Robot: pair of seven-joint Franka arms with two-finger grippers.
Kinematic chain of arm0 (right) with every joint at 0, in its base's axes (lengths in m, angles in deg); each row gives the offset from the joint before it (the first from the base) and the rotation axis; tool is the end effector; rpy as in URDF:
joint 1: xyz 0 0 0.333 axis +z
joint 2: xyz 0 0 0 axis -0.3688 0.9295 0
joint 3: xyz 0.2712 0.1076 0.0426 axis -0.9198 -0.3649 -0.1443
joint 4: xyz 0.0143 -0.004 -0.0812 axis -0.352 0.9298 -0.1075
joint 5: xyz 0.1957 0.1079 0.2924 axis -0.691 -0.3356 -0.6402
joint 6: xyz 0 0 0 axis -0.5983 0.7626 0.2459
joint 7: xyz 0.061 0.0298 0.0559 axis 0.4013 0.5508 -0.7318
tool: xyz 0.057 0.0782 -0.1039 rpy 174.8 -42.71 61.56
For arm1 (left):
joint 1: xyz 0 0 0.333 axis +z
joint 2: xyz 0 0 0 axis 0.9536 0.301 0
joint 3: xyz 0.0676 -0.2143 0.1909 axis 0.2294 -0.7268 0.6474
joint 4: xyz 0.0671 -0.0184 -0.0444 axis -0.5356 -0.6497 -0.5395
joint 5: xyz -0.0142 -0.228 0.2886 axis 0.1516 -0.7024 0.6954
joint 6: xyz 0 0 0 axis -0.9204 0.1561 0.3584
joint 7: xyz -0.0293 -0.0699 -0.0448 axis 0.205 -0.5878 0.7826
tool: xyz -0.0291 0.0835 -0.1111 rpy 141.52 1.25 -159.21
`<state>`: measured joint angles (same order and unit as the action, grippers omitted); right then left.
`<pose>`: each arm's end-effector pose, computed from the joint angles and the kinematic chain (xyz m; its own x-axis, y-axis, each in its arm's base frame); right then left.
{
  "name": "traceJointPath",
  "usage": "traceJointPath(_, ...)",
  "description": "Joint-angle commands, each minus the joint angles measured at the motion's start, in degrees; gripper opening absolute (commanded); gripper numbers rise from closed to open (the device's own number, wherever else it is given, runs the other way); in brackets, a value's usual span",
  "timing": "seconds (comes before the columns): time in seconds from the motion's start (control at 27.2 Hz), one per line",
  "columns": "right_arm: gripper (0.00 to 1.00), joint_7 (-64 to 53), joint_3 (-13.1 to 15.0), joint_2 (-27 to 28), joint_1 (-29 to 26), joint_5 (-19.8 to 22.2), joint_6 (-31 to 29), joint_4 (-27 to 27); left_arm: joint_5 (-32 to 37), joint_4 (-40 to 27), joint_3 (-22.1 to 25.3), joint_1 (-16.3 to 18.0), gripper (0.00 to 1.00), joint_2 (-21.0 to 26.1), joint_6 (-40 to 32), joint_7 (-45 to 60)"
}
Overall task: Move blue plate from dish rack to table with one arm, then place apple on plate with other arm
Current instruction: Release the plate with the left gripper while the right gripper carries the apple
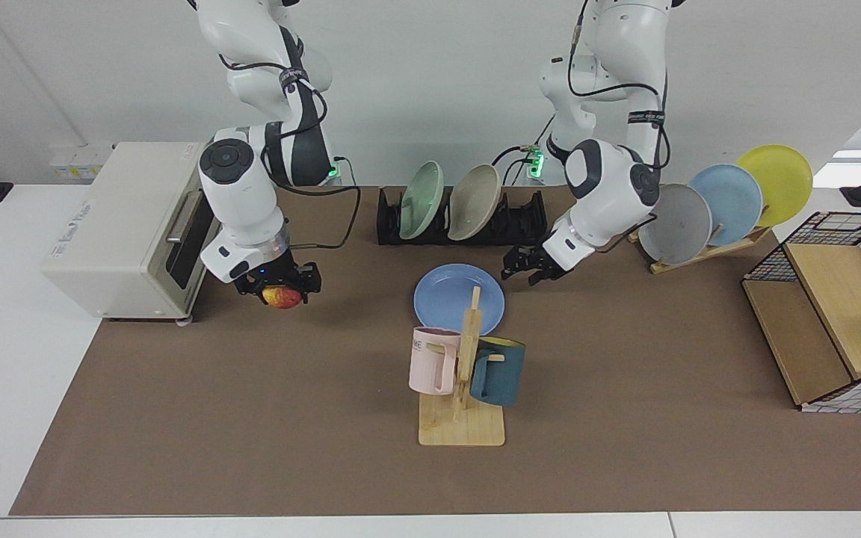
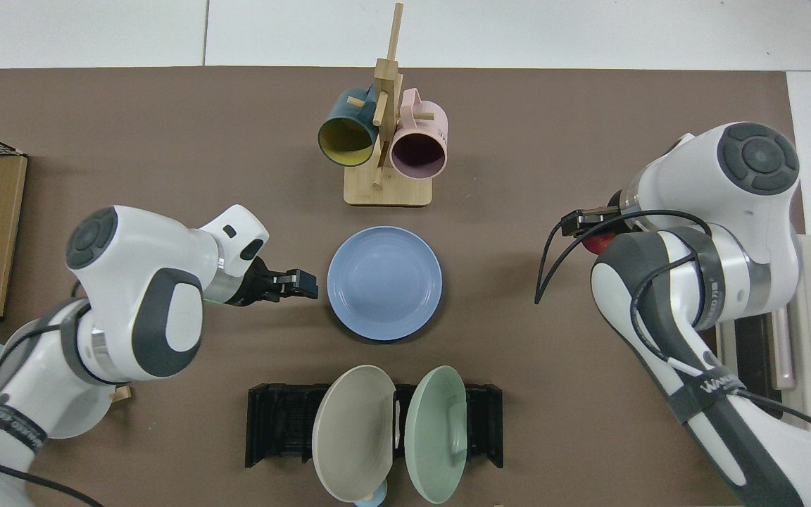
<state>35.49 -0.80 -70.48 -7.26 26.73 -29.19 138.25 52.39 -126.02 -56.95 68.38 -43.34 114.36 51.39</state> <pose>0.5774 0.0926 0.3726 0.9997 0.0060 0.0226 0.0056 -0.9999 0.0154 0.5047 -0.1766 0.3279 0.9929 -0.0584 -0.1039 -0.0151 -0.9264 0.3763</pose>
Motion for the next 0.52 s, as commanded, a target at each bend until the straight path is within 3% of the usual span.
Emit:
traceJointPath(0.0,0.00,5.41,-0.16,-1.03,2.22,0.69,0.79,0.46,13.15,9.49,2.74,0.76,0.75,-2.79,-15.48,3.13)
traceJointPath(0.15,0.00,8.49,-0.16,-1.03,4.59,0.60,1.14,-0.07,18.00,14.16,3.71,1.02,0.78,-4.64,-22.87,3.66)
traceJointPath(0.26,0.00,10.95,-0.16,-1.03,6.18,0.34,1.32,-0.33,21.34,16.09,3.71,1.02,0.98,-6.31,-26.56,3.84)
traceJointPath(0.48,0.00,18.95,-0.16,-0.76,10.92,0.08,1.49,-0.51,24.07,22.76,3.71,1.02,0.99,-7.02,-34.82,3.84)
